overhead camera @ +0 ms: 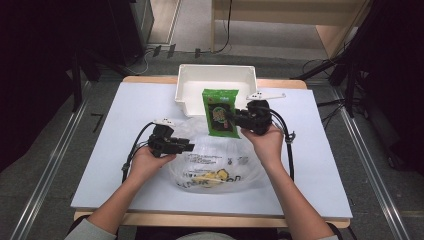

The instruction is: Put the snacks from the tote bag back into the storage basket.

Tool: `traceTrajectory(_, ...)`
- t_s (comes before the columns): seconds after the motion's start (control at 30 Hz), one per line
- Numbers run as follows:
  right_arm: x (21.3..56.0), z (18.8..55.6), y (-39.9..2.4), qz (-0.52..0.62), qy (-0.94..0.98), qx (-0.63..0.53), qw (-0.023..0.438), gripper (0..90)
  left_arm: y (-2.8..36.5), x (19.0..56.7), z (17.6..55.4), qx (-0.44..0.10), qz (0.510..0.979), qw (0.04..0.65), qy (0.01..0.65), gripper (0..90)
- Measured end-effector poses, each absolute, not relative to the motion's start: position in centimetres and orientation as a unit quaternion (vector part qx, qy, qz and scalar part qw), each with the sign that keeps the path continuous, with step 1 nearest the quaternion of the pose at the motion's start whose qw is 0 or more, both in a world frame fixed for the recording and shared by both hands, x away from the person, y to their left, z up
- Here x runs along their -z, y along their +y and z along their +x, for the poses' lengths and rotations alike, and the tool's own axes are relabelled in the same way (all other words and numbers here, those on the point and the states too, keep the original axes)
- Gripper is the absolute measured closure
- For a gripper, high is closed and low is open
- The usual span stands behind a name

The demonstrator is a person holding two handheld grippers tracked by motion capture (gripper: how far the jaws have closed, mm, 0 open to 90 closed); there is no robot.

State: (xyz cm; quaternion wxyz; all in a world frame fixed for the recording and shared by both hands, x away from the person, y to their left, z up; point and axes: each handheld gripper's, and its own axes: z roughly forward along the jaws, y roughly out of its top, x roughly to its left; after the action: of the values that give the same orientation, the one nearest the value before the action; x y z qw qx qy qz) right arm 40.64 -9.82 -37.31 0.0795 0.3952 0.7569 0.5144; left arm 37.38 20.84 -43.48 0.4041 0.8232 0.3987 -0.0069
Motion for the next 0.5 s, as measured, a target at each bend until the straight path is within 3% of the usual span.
traceTrajectory(0.5, 35.3, 43.4, -9.5, 0.396, 0.753, -0.516, 0.100, 73.5, 21.1, 43.4, 37.5, 0.006, 0.824, 0.403, 0.399, 61.3)
